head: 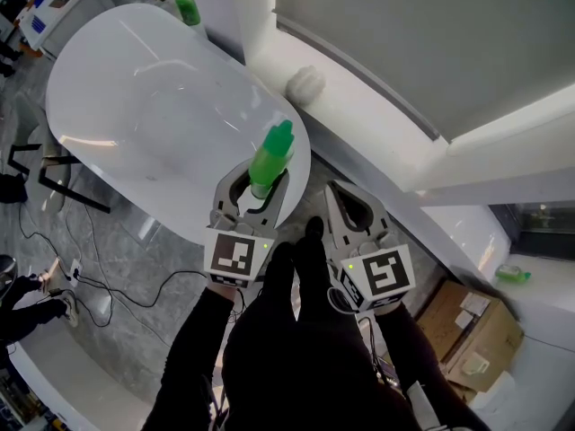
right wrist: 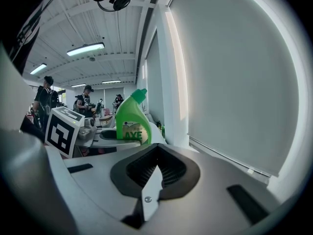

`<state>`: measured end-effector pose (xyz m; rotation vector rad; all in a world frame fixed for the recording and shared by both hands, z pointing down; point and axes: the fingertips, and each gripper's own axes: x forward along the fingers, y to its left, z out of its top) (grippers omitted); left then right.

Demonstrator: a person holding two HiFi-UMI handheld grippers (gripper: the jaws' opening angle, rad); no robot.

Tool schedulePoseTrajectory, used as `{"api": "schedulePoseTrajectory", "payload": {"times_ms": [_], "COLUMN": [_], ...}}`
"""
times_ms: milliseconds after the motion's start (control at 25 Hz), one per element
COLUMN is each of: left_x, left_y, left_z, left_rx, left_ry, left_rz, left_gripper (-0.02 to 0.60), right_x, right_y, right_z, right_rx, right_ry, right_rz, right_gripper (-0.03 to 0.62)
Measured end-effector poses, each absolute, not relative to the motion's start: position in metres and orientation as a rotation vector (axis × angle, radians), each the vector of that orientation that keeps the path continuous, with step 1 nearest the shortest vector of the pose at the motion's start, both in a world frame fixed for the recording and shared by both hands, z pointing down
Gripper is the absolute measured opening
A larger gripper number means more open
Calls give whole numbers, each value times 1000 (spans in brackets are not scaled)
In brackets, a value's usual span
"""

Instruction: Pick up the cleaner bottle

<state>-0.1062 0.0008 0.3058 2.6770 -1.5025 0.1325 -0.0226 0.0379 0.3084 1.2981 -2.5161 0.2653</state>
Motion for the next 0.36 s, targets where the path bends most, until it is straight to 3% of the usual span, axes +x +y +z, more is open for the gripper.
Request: {"api": "schedulePoseTrajectory", "payload": {"times_ms": [360], "left_x": [-102], "left_y": [-2], "left_z": [306], "left_rx": [2683], "left_ry": [-1489], "left_rz": [124], "left_gripper": [184], "right_x": [-22], "right_y": [37], "right_z": [311], "right_rx": [1286], "right_ry": [-2515], "right_rz": [260], "right_gripper": [5]}}
